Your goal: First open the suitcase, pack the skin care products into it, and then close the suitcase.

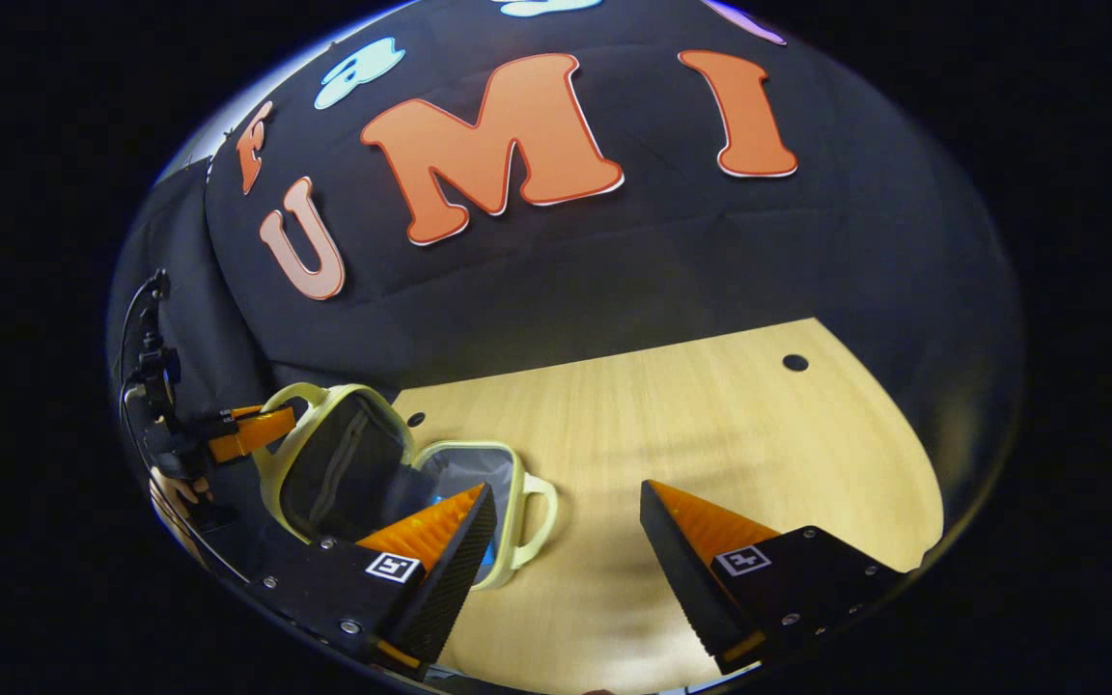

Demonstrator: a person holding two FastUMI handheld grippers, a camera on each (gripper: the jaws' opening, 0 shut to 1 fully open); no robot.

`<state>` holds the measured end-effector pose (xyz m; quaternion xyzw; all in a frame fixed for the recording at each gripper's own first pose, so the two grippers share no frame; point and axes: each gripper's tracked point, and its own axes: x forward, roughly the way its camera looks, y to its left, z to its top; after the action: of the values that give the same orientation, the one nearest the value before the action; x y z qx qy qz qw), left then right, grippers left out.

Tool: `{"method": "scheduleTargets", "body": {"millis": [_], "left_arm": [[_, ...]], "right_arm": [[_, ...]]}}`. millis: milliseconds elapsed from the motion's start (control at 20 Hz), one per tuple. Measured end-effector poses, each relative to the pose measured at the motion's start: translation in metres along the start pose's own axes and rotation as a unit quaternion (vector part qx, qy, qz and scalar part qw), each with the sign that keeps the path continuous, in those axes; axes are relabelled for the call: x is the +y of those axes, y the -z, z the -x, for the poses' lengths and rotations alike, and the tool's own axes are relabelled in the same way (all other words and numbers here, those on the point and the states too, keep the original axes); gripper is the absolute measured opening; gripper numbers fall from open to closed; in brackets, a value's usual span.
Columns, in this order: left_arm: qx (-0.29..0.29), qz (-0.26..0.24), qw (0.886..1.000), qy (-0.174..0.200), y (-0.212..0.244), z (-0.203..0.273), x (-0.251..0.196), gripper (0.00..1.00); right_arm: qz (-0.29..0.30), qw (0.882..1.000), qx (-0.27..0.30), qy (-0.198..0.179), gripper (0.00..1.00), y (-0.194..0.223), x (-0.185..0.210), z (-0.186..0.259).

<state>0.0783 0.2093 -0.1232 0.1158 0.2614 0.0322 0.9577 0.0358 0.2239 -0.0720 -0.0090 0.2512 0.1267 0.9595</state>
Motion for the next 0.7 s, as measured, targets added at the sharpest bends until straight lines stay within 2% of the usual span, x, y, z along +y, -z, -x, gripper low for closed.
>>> {"method": "scheduleTargets", "body": {"millis": [150,350,550,700], "left_arm": [[0.012,-0.03,0.999,0.007,0.0,-0.022,-0.052,0.11],[0.038,-0.051,0.997,0.042,0.007,-0.06,-0.126,0.1],[0.09,-0.051,0.992,0.071,0.049,-0.1,-0.193,0.1],[0.137,-0.054,0.986,0.074,0.083,-0.129,-0.23,0.1]], "right_arm": [[0.013,1.0,-0.007,0.006,0.95,-0.005,-0.026,0.005],[0.009,1.0,-0.008,0.011,0.95,-0.007,-0.061,0.008],[0.015,1.0,-0.003,0.023,0.95,0.0,-0.095,0.014],[0.021,0.999,0.003,0.031,0.95,0.006,-0.117,0.015]]}}
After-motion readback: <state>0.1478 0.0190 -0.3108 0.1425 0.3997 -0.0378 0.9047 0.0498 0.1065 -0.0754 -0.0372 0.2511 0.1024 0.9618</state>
